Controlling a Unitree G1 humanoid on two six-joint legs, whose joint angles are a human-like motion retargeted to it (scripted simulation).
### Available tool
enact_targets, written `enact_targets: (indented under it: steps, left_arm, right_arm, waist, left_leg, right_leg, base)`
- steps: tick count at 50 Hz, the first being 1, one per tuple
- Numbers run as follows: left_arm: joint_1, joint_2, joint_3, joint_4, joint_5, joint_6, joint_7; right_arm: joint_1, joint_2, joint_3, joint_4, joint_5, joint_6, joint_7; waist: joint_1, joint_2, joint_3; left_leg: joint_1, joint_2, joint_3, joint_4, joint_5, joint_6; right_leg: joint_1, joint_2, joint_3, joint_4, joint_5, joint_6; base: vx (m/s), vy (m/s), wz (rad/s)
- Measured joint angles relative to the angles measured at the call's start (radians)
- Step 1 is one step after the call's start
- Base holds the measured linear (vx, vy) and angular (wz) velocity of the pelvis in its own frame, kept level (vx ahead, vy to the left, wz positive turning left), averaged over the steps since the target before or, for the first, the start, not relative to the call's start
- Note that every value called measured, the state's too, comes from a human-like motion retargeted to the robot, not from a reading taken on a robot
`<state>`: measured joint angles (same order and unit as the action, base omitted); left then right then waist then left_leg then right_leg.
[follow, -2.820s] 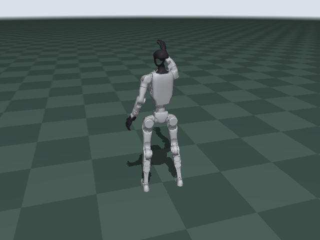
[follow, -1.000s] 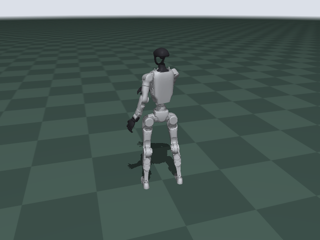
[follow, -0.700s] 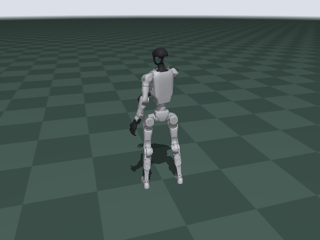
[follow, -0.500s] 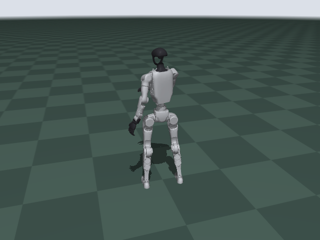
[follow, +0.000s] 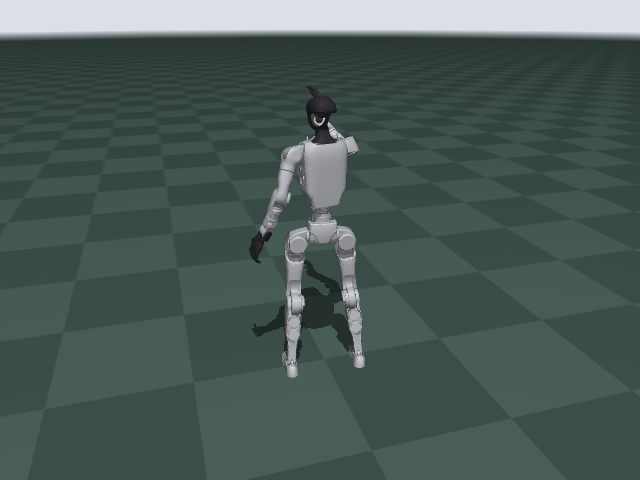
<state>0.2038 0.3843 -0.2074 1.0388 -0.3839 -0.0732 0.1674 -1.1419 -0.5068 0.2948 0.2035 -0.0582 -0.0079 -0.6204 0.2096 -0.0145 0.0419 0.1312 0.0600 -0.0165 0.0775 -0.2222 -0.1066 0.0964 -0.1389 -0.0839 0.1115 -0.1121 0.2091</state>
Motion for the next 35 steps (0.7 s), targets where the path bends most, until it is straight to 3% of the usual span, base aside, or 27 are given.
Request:
enact_targets:
  steps: [8, 12, 20, 23, 35]
  left_arm:
    - [-0.102, 0.071, -0.065, 0.055, 0.019, -0.027, -0.037]
    - [-0.14, 0.096, -0.049, 0.072, 0.038, -0.041, -0.033]
    - [-0.118, 0.115, 0.027, 0.078, -0.002, -0.037, -0.043]
    - [-0.089, 0.119, 0.023, 0.093, 0.027, -0.031, -0.04]
    - [0.019, 0.082, 0.066, 0.121, 0.045, -0.029, -0.031]
  right_arm:
    - [-0.557, -0.098, 0.416, 1.003, 0.134, 0.108, 0.124]
    - [-0.666, -0.145, 0.45, 1.301, 0.23, 0.11, 0.166]
    - [-0.652, -0.274, 0.397, 1.279, 0.366, 0.052, 0.126]
    - [-0.653, -0.274, 0.398, 1.3, 0.326, 0.091, 0.088]
    - [-0.631, -0.247, 0.401, 1.253, 0.243, 0.105, 0.019]
  waist:
    - [0.044, -0.024, -0.031]
    - [0.082, -0.054, -0.05]
    - [0.125, -0.102, -0.062]
    - [0.13, -0.108, -0.063]
    - [0.142, -0.1, -0.053]
  left_leg:
    - [-0.019, -0.005, -0.029, -0.003, 0.004, -0.02]
    - [-0.036, -0.011, -0.055, -0.006, 0.01, -0.023]
    - [-0.055, -0.021, -0.096, -0.008, 0.015, -0.02]
    - [-0.054, -0.021, -0.098, -0.008, 0.013, -0.021]
    - [-0.039, -0.015, -0.075, -0.005, 0.003, -0.022]
  right_leg:
    - [0.002, -0.008, -0.038, -0.006, 0.009, 0.014]
    - [0.002, -0.015, -0.068, -0.011, 0.012, 0.021]
    - [0.006, -0.025, -0.11, -0.013, 0.006, 0.024]
    - [0.009, -0.024, -0.112, -0.015, 0.007, 0.027]
    - [0.011, -0.019, -0.088, -0.013, 0.007, 0.023]
  base:
    - [0.0, 0.0, 0.2]
    - [0.02, 0.0, 0.37]
    - [0.02, 0.0, 0.25]
    - [0.0, 0.0, 0.0]
    - [0.0, 0.0, 0.0]
